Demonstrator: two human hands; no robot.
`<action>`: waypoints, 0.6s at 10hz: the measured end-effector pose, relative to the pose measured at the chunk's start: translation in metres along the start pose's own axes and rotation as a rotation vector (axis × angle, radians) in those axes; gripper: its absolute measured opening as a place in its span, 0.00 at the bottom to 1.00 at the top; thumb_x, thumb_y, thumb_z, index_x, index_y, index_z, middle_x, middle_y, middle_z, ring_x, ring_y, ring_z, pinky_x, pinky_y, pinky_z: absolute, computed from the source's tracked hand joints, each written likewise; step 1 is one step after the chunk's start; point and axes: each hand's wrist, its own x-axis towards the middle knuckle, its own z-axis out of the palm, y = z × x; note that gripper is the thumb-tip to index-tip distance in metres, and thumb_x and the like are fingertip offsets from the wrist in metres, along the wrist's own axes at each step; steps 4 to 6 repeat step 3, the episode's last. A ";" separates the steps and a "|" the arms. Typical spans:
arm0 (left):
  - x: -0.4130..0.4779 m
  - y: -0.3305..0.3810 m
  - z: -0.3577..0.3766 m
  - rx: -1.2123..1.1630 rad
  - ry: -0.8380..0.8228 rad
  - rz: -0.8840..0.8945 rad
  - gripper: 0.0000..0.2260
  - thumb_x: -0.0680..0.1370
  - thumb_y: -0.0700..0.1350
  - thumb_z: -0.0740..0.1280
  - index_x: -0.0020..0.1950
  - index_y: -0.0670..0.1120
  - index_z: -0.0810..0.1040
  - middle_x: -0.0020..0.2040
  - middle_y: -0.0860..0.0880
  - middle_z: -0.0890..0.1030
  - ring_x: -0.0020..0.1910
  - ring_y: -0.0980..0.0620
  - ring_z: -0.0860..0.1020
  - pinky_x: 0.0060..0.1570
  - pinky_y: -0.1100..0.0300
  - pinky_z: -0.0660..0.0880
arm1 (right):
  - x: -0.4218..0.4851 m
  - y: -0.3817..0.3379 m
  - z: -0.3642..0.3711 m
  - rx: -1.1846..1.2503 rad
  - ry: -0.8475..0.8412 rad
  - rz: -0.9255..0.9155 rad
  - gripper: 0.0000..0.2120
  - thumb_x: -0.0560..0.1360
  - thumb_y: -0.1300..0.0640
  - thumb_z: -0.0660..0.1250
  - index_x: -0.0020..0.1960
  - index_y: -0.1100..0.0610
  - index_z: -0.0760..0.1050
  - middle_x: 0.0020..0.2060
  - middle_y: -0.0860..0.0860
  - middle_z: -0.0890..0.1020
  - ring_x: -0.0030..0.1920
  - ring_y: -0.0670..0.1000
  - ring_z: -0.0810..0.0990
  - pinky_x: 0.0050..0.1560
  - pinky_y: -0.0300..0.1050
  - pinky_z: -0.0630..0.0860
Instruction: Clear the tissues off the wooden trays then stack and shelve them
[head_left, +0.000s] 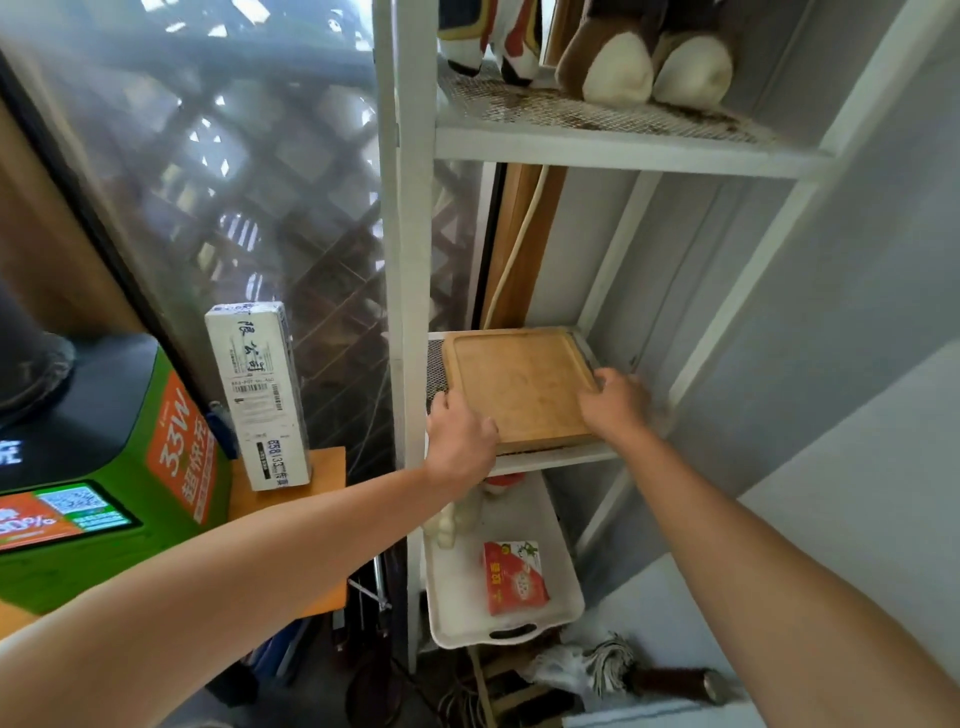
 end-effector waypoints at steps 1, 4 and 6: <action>-0.016 -0.001 -0.005 0.050 -0.055 0.084 0.27 0.80 0.43 0.63 0.77 0.42 0.58 0.76 0.42 0.61 0.74 0.42 0.61 0.72 0.49 0.61 | -0.032 -0.005 -0.010 -0.095 0.062 -0.052 0.21 0.76 0.53 0.65 0.67 0.59 0.74 0.61 0.63 0.75 0.59 0.63 0.75 0.52 0.46 0.69; -0.054 -0.023 -0.024 0.276 -0.261 0.411 0.20 0.81 0.52 0.63 0.72 0.47 0.69 0.70 0.44 0.72 0.70 0.43 0.64 0.70 0.45 0.65 | -0.121 -0.009 -0.023 -0.073 0.044 -0.093 0.08 0.76 0.56 0.63 0.41 0.57 0.77 0.42 0.55 0.79 0.43 0.57 0.77 0.40 0.45 0.71; -0.054 -0.023 -0.024 0.276 -0.261 0.411 0.20 0.81 0.52 0.63 0.72 0.47 0.69 0.70 0.44 0.72 0.70 0.43 0.64 0.70 0.45 0.65 | -0.121 -0.009 -0.023 -0.073 0.044 -0.093 0.08 0.76 0.56 0.63 0.41 0.57 0.77 0.42 0.55 0.79 0.43 0.57 0.77 0.40 0.45 0.71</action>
